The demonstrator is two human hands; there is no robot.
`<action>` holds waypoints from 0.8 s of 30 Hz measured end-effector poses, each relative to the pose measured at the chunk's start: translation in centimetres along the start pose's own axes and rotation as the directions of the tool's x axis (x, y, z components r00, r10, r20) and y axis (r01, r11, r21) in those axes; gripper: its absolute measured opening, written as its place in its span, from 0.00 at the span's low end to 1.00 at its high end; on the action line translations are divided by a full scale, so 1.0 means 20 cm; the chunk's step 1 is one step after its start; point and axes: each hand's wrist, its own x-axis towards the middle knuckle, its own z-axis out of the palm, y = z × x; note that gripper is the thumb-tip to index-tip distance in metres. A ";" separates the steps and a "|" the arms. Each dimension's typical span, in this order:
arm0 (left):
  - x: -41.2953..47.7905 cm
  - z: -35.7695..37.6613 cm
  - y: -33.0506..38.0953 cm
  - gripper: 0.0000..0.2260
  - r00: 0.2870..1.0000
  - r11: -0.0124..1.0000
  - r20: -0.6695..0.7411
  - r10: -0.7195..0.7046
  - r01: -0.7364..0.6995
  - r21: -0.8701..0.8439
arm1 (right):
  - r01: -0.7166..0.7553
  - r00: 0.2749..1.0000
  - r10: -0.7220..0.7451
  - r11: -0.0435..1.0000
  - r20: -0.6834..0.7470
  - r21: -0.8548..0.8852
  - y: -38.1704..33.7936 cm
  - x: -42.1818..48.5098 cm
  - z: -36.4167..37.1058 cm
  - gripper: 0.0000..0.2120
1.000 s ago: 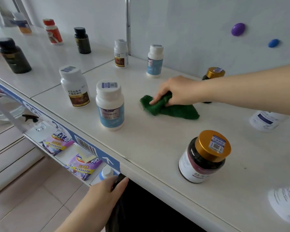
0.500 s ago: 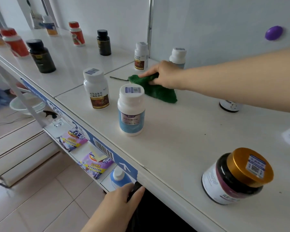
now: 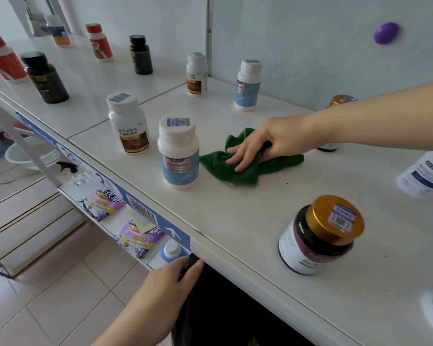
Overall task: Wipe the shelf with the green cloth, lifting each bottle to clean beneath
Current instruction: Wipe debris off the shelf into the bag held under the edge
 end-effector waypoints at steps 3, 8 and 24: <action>-0.01 0.01 0.00 0.09 1.000 1.000 0.006 0.013 -0.013 -0.018 | -0.059 0.997 0.056 0.996 0.045 0.071 0.05 -0.18 0.05 0.25; -0.02 0.03 0.00 0.13 0.999 0.999 0.010 0.053 -0.053 -0.012 | -0.123 0.992 0.118 0.985 0.047 0.121 0.12 -0.46 0.16 0.26; -0.08 0.11 -0.01 0.11 0.997 0.990 0.008 0.082 -0.080 -0.120 | -0.091 0.966 0.169 0.930 -0.194 0.357 0.08 -0.72 0.20 0.25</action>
